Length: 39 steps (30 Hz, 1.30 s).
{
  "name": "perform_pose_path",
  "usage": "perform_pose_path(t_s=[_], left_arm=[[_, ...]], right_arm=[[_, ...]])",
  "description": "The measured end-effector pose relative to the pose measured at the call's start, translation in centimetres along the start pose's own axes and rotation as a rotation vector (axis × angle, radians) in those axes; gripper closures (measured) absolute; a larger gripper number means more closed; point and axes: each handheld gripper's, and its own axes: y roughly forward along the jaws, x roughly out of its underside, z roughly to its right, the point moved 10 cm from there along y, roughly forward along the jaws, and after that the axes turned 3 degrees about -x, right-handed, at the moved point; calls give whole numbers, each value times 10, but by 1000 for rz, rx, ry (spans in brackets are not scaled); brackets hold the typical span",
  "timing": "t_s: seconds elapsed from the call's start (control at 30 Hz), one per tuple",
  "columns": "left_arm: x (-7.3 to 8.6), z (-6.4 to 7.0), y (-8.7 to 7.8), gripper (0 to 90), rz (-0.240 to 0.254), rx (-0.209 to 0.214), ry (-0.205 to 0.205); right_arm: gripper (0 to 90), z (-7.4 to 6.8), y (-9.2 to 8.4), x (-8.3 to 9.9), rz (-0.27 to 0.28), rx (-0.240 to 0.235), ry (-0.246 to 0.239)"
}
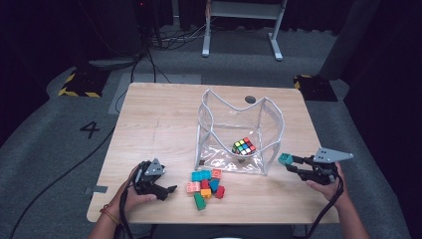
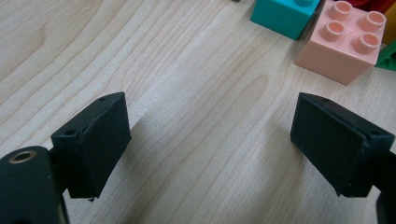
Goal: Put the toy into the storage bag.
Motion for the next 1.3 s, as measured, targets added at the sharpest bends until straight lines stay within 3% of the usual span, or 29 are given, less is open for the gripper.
perform_pose_path(t_s=[0.37,0.73,1.3], left_arm=[[0,0,0,121,0,0,0],[0,0,0,121,-2,1,1],[0,0,0,121,-2,1,1]], right_arm=[[595,31,-13,-47,53,65,-25],[595,53,-26,-93,103,87,-31],[595,49,-22,-153,125,84,-96]])
